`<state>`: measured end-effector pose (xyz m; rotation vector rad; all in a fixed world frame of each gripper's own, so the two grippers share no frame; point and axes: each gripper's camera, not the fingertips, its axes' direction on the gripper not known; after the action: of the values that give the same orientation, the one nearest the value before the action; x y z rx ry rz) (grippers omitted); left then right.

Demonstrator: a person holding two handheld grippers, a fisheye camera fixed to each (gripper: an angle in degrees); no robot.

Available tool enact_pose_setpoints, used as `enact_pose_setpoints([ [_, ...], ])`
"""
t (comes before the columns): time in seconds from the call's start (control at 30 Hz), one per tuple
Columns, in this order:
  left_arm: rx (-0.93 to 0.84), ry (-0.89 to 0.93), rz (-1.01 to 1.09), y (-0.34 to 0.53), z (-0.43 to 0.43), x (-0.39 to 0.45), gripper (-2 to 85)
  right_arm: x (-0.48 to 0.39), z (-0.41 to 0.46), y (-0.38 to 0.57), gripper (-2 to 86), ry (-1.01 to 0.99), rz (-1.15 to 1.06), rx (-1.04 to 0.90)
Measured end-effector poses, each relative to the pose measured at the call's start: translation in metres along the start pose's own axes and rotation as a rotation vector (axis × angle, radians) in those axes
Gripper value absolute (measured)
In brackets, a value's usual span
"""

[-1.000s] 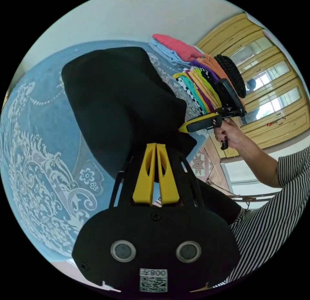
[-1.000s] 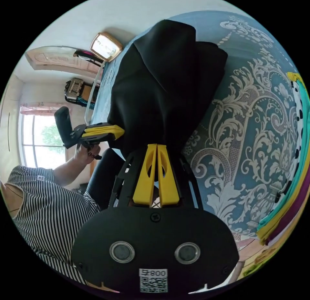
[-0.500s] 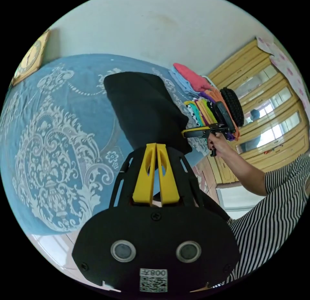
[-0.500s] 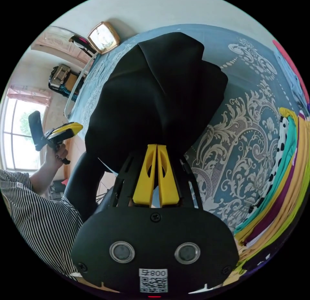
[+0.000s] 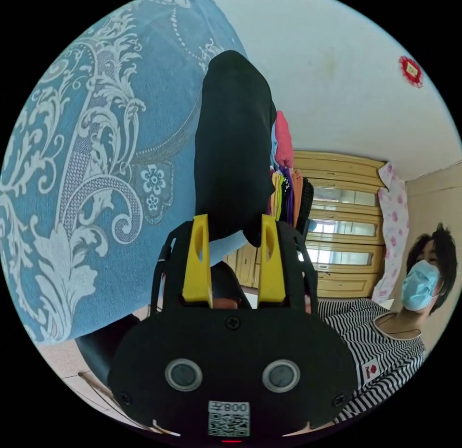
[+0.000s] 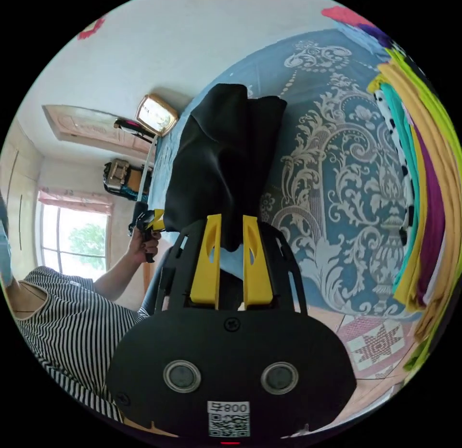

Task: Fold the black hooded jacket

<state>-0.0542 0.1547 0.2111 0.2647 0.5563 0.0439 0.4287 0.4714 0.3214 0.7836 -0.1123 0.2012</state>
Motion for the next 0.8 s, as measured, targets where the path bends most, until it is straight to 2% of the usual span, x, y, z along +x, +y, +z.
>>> enact_pose_setpoints([
  [0.17, 0.004, 0.029, -0.004, 0.000, -0.037, -0.013, 15.9, 0.041, 0.018, 0.021, 12.0, -0.163, 0.102, 0.024],
  [0.4, 0.024, 0.057, -0.013, 0.006, -0.077, -0.028, 18.3, 0.076, 0.034, 0.045, 14.7, -0.267, 0.150, 0.016],
  [0.53, 0.022, -0.005, -0.028, 0.014, -0.099, -0.035, 20.2, 0.087, 0.034, 0.058, 15.2, -0.288, 0.155, 0.036],
  [0.63, 0.042, 0.033, -0.053, 0.014, -0.114, -0.046, 21.4, 0.095, 0.050, 0.063, 15.7, -0.269, 0.158, -0.013],
  [0.73, -0.028, 0.023, -0.041, 0.005, -0.109, -0.051, 21.9, 0.101, 0.063, 0.066, 15.9, -0.280, 0.160, -0.020],
  [0.8, -0.046, 0.082, -0.048, -0.002, -0.104, -0.057, 22.0, 0.107, 0.067, 0.069, 15.2, -0.289, 0.162, -0.020],
])
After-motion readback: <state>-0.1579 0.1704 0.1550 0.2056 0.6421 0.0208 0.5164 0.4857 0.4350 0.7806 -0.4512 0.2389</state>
